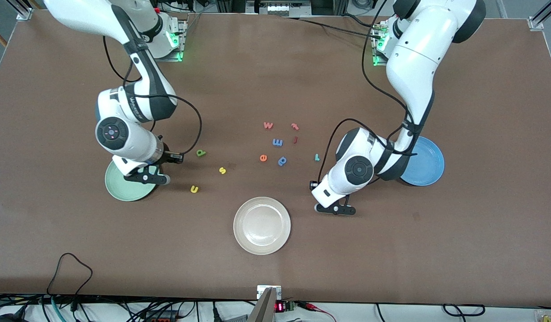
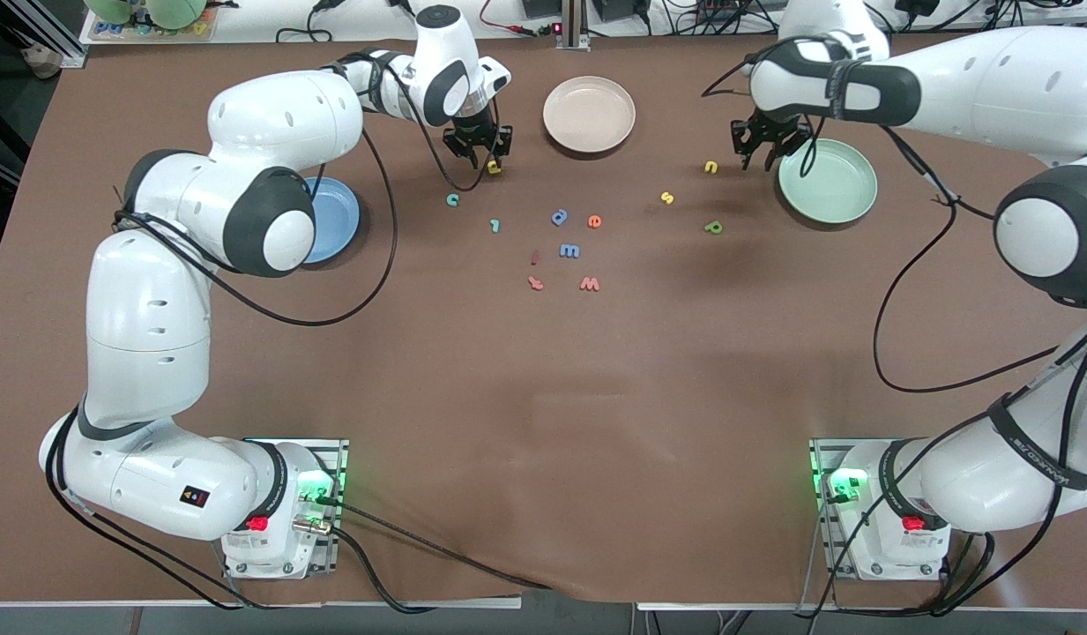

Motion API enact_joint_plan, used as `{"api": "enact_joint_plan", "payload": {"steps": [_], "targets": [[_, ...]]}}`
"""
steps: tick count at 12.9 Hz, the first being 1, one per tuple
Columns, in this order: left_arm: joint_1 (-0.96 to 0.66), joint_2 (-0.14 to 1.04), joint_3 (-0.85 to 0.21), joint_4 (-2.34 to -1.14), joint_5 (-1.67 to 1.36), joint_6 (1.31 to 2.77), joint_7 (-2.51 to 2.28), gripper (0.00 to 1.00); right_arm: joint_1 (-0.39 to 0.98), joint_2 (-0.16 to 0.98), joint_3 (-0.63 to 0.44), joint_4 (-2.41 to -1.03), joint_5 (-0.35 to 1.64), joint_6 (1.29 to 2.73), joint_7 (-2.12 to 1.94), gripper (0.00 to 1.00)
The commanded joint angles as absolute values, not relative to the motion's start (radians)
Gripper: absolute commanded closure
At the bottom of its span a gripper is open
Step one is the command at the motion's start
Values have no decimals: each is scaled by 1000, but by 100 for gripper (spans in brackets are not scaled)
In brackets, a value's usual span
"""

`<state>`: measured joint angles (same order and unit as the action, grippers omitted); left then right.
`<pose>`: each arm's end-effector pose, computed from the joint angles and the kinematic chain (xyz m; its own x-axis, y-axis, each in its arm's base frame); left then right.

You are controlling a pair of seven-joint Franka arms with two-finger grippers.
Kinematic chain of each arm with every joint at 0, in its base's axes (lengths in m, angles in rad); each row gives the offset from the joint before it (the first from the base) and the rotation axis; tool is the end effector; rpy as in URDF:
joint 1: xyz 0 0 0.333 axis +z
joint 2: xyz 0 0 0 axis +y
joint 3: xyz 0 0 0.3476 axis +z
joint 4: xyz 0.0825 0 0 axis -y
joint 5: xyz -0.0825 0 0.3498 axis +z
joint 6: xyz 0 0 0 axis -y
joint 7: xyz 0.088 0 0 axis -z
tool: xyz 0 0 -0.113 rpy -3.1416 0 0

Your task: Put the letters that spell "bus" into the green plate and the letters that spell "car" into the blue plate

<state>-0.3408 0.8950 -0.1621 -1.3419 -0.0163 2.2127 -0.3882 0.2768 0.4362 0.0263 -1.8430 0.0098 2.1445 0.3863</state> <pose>0.6578 -0.3277 0.2254 0.9963 -0.0499 -0.0700 -0.0412 -0.9918 0.1212 0.5853 0.1821 0.3246 0.9871 -0.0921 -0.1313 -0.0884 -0.9955 0.0334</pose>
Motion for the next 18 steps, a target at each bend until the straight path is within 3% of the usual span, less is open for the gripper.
{"api": "enact_joint_plan", "payload": {"steps": [1, 12, 18], "targets": [[-368, 934, -149, -1275, -2, 2206, -417, 49, 293, 478, 20, -1830, 5, 2207, 399, 56], [-379, 945, -143, -1278, 66, 2206, -439, 51, 331, 636, 2, -1729, -6, 2370, 443, 56], [-379, 957, -143, -1276, 67, 2206, -472, 64, 345, 702, -17, -1666, -3, 2382, 506, 55]]}}
